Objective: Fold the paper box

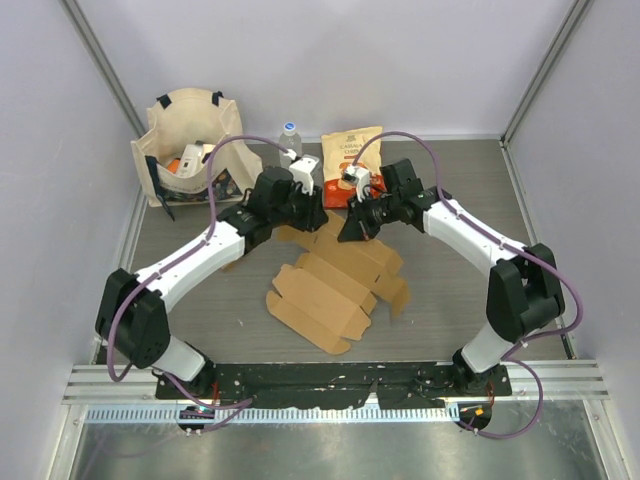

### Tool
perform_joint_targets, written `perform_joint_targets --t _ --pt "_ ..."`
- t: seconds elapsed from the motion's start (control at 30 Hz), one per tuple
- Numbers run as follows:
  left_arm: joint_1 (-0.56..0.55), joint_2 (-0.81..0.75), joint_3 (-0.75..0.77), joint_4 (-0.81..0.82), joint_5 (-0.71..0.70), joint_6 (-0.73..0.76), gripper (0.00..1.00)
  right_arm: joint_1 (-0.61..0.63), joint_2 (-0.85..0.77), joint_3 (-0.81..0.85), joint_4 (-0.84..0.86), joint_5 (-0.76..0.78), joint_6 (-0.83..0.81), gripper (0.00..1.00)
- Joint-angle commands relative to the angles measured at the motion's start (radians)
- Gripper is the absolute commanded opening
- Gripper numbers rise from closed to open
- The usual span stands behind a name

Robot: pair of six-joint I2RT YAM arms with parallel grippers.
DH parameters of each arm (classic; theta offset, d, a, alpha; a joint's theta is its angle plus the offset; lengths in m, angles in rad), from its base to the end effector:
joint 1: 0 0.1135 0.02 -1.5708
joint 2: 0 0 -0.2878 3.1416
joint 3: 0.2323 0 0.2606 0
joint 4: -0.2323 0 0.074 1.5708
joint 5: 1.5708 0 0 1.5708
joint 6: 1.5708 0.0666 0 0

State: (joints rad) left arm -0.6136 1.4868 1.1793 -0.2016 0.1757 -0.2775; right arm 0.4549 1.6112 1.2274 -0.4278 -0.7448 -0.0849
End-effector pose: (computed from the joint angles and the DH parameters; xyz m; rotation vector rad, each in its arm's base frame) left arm 0.3020 -0.2269 0.3127 0.4694 2.1019 -0.7151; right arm 0.3160 0.2048 0.2725 -0.9683 2.1425 1.0625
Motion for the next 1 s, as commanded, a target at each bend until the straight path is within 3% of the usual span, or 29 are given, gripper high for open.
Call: perform_joint_targets --t 0.0,0.03,0.1,0.13,0.17,0.2,0.3,0.5,0.53,0.57,0.67,0.77,0.87,0.97 --pt "-0.002 0.035 0.051 0.027 -0.024 0.008 0.28 0.01 0.015 0.073 -0.029 0.036 -0.049 0.01" --pt "-0.002 0.043 0.055 0.025 -0.033 0.008 0.17 0.011 0.019 0.081 -0.037 0.06 -0.043 0.01" --pt "-0.003 0.052 0.059 0.025 -0.067 0.006 0.06 0.01 0.032 0.101 -0.042 0.123 -0.016 0.04" --pt "-0.002 0.05 0.042 0.053 -0.085 0.003 0.02 0.011 0.035 0.112 -0.057 0.151 -0.001 0.08" --pt "-0.002 0.044 0.027 0.071 -0.119 0.0 0.0 0.01 0.035 0.13 -0.057 0.195 0.075 0.2" --pt "-0.003 0.032 0.008 0.097 -0.142 -0.005 0.0 0.01 0.042 0.141 -0.06 0.341 0.136 0.28" --pt "-0.003 -0.006 -0.105 0.264 -0.237 -0.064 0.0 0.011 0.049 0.204 -0.149 0.54 0.357 0.42" --pt "-0.011 -0.026 -0.267 0.513 -0.333 -0.18 0.0 0.013 -0.04 0.265 -0.255 0.67 0.667 0.57" --pt "-0.017 -0.023 -0.28 0.539 -0.341 -0.183 0.0 0.014 -0.078 0.273 -0.253 0.715 0.688 0.64" --pt "-0.02 -0.026 -0.285 0.548 -0.35 -0.184 0.0 0.019 -0.098 0.274 -0.252 0.74 0.711 0.84" --pt "-0.035 -0.033 -0.299 0.567 -0.419 -0.193 0.0 0.037 -0.14 0.282 -0.252 0.843 0.796 0.85" --pt "-0.046 -0.046 -0.317 0.579 -0.467 -0.198 0.0 0.051 -0.181 0.233 -0.234 0.823 0.989 0.85" --pt "-0.057 -0.066 -0.352 0.628 -0.49 -0.186 0.0 0.056 -0.221 0.052 -0.048 0.702 1.328 0.85" --pt "-0.067 -0.077 -0.386 0.68 -0.512 -0.155 0.0 0.057 -0.24 -0.072 0.128 0.687 1.579 0.84"
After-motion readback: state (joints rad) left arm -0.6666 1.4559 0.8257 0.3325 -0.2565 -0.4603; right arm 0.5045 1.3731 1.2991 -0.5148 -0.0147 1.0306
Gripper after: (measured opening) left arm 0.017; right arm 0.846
